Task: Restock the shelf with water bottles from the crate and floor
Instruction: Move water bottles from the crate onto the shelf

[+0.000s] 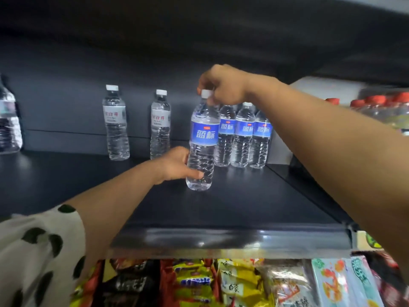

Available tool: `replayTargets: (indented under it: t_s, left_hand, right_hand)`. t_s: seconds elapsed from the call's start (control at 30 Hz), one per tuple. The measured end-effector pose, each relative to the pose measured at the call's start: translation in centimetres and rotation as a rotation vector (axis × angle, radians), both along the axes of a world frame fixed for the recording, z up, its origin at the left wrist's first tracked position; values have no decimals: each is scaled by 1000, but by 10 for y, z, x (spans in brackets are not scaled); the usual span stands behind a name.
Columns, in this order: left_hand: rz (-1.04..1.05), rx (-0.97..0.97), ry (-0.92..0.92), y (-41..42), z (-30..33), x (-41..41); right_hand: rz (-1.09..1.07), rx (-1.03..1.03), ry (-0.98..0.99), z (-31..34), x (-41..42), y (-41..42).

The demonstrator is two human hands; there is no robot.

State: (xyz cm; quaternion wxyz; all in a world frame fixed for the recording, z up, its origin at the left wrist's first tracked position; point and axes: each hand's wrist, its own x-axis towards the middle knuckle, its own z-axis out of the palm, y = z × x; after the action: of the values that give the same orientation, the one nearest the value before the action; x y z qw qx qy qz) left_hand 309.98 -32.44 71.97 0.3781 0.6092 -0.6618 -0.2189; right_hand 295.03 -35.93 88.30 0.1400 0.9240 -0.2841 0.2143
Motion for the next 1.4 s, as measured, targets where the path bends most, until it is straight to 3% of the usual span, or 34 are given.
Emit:
replayTargets:
  t_s: [0.37, 0.9, 1.4]
  left_hand:
    - [99, 35, -61, -69, 3, 7]
    - [269, -19, -148, -144, 4, 31]
    - [294, -18, -155, -167, 0, 38]
  right_hand:
    - [-115, -127, 50, 0, 17, -64]
    - [-141, -110, -14, -4, 49, -148]
    - [-194, -70, 7, -5, 55, -155]
